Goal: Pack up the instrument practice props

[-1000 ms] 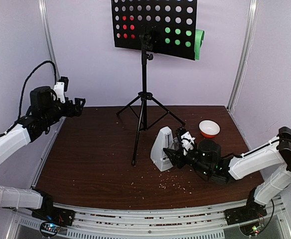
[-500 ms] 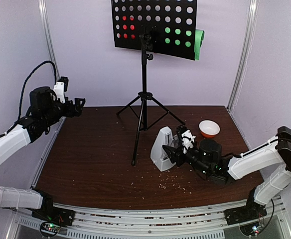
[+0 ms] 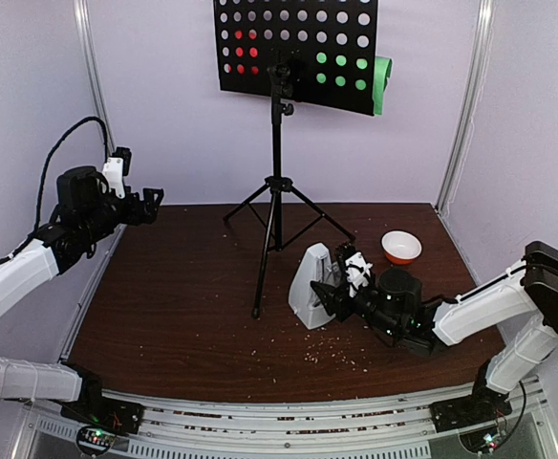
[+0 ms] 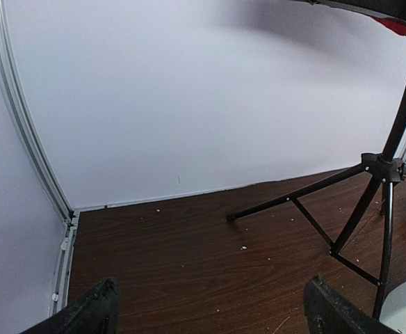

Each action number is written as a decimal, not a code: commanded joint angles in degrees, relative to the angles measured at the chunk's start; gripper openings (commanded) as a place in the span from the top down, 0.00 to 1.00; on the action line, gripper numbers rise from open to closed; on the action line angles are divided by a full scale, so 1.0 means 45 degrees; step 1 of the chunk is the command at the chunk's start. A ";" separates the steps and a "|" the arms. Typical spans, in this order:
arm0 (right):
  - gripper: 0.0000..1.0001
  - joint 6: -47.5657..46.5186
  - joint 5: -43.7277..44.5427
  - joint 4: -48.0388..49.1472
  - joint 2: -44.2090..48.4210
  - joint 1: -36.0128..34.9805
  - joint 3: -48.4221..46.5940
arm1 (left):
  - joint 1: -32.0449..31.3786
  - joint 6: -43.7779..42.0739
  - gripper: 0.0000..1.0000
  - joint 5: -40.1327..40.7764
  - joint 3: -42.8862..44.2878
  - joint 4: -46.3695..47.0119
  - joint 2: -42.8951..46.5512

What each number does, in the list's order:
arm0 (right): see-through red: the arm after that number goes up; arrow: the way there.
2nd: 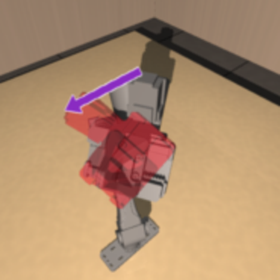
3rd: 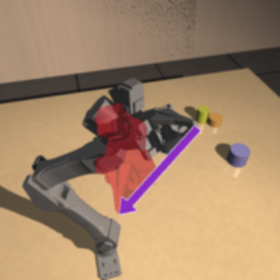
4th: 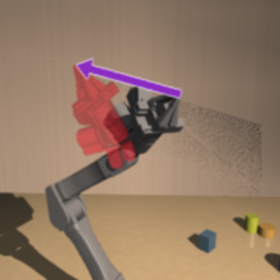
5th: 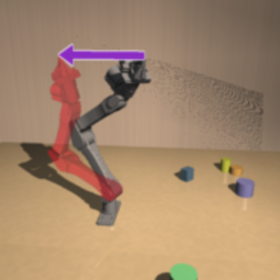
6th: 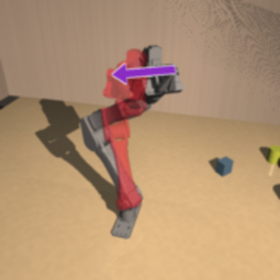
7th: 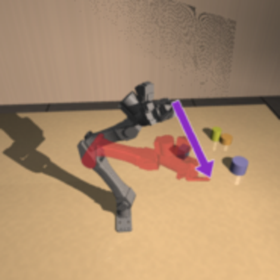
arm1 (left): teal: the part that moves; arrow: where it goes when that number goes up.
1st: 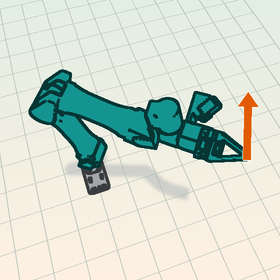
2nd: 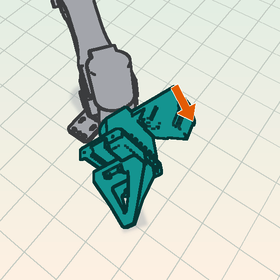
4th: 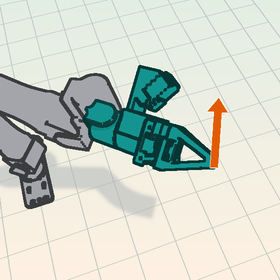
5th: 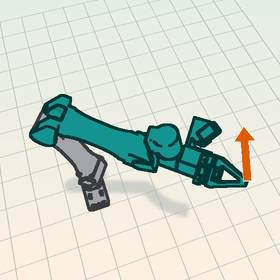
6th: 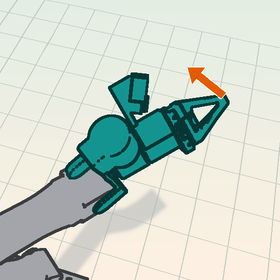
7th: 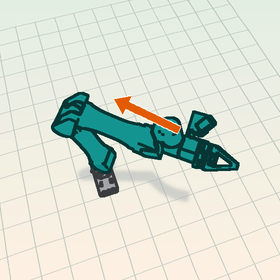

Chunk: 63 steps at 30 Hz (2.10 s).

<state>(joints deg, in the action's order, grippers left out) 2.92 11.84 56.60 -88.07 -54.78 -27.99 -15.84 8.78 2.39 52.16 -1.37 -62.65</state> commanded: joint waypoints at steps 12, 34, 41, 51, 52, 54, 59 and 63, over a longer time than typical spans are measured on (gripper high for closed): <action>0.51 -0.0318 -0.0239 -0.1493 0.0186 0.0084 -0.0623 | 0.0042 -0.0235 0.05 0.0017 -0.0093 0.0604 0.0177; 0.44 0.0081 0.0056 -0.2013 -0.0801 0.0071 -0.1195 | 0.0028 -0.0249 0.05 -0.0037 -0.0088 0.0578 0.0139; 0.39 0.0076 0.0296 -0.2696 -0.0549 0.0098 -0.1708 | 0.0025 -0.0236 0.05 -0.0144 -0.0097 0.0589 0.0106; 0.34 0.0320 0.0778 -0.3482 -0.0623 0.0137 -0.2250 | 0.0020 -0.0243 0.05 -0.0171 -0.0122 0.0577 0.0172; 0.34 0.0354 0.0804 -0.3601 -0.0621 0.0135 -0.2322 | 0.0022 -0.0240 0.05 -0.0179 -0.0109 0.0589 0.0173; 0.34 0.0414 0.0826 -0.3770 -0.0605 0.0143 -0.2508 | 0.0040 -0.0242 0.05 -0.0180 -0.0112 0.0582 0.0190; 0.33 0.0483 0.0928 -0.4112 -0.0604 0.0175 -0.2817 | 0.0026 -0.0249 0.05 -0.0200 -0.0138 0.0582 0.0209; 0.31 0.0522 0.1001 -0.4477 -0.0610 0.0237 -0.3035 | 0.0040 -0.0243 0.05 -0.0219 -0.0135 0.0577 0.0192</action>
<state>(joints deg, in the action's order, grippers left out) 4.49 14.83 38.87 -90.35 -54.22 -39.79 -15.84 8.43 2.15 51.99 -1.34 -62.65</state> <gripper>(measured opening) 0.682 0.946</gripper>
